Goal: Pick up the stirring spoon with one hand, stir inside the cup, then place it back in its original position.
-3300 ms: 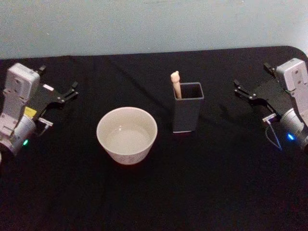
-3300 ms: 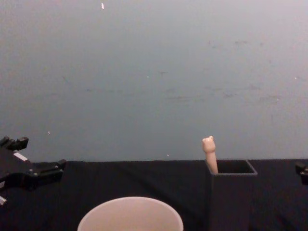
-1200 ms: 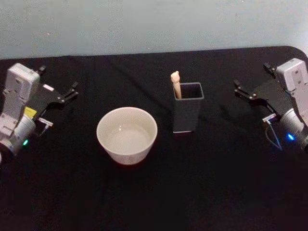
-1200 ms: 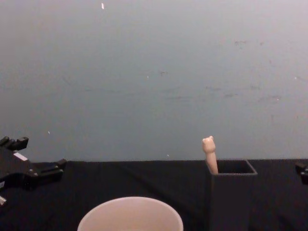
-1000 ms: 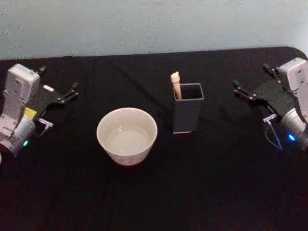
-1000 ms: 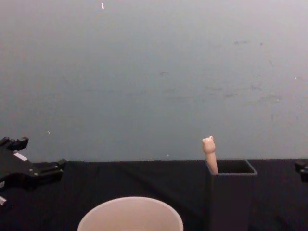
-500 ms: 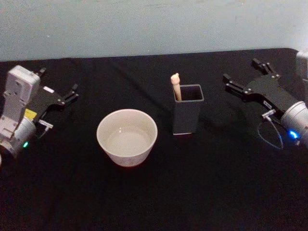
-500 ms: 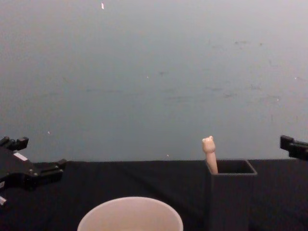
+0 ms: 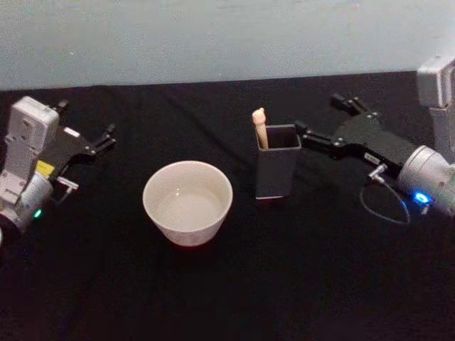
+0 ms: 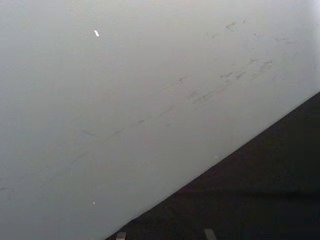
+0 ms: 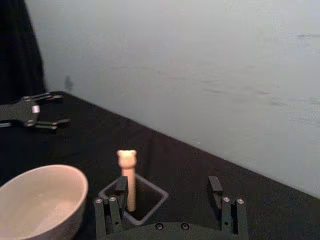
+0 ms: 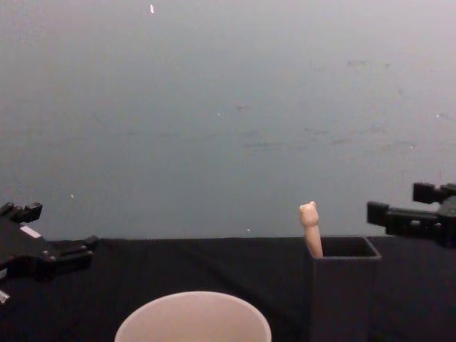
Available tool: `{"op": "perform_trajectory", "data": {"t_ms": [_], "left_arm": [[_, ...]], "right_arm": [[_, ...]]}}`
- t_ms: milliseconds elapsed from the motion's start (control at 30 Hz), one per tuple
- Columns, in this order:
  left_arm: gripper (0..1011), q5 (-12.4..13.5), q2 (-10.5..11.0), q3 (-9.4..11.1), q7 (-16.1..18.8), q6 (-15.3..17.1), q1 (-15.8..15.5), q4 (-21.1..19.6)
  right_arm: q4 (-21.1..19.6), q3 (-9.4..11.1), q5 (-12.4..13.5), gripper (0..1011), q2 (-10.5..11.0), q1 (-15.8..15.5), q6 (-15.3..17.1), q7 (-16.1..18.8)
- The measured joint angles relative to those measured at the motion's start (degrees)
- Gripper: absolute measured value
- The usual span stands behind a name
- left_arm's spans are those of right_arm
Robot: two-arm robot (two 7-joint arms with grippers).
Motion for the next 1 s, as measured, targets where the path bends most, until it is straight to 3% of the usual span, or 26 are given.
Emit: {"op": "perform_trajectory", "data": {"t_ms": [500, 1000], "left_arm": [[1001, 0.0, 0.0, 0.0, 0.0, 0.0, 0.0, 0.0], [1001, 0.0, 0.0, 0.0, 0.0, 0.0, 0.0, 0.0]], "right_arm": [[1.8, -4.7, -1.8, 1002, -0.9, 5.7, 6.6, 7.6], [7.1, -7.6, -5.7, 1002, -5.0, 11.4, 9.1, 6.1]]}}
